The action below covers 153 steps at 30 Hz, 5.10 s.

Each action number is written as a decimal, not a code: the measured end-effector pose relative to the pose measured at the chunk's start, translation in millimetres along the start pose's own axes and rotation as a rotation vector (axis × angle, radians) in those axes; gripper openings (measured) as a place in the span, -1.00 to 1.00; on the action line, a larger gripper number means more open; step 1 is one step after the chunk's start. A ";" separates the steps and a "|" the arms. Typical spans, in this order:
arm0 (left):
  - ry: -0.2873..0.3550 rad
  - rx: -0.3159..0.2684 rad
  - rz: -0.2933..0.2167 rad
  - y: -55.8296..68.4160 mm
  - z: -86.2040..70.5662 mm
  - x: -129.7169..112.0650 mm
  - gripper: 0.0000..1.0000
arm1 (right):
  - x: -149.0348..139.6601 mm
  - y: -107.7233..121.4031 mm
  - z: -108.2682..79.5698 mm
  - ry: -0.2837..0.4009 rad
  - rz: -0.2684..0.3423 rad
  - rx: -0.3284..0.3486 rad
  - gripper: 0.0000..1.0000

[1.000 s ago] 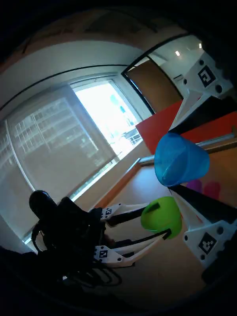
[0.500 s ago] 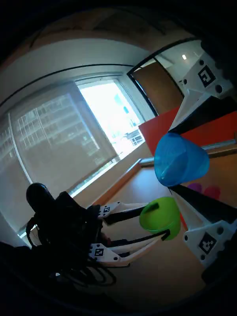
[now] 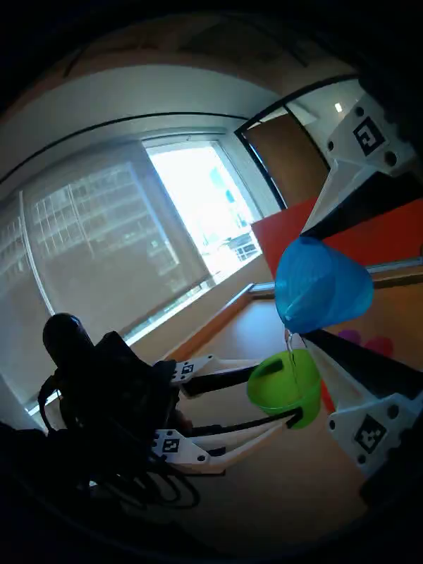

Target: Pour water

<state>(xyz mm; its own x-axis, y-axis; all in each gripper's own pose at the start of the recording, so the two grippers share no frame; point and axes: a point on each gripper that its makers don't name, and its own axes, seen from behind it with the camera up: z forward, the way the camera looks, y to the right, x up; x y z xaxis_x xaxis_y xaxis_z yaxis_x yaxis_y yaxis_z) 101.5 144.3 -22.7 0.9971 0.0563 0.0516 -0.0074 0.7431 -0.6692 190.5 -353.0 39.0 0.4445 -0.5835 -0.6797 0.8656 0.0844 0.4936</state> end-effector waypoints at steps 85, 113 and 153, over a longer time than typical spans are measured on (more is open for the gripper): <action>0.002 0.000 0.007 3.1 0.3 2.3 0.73 | 5.7 10.2 4.8 0.011 -0.131 -0.028 0.85; 0.001 0.003 0.012 4.6 -0.5 2.6 0.73 | 8.5 9.7 3.1 0.013 -0.173 -0.035 0.85; 0.001 -0.002 0.010 6.9 0.0 4.0 0.73 | 16.2 10.2 2.8 0.015 -0.223 -0.041 0.85</action>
<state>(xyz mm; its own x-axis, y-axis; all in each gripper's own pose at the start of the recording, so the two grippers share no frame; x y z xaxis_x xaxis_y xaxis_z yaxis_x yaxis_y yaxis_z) 105.5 149.6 -27.1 0.9970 0.0632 0.0442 -0.0172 0.7414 -0.6708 205.9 -363.8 34.6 0.2441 -0.5793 -0.7777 0.9514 -0.0120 0.3076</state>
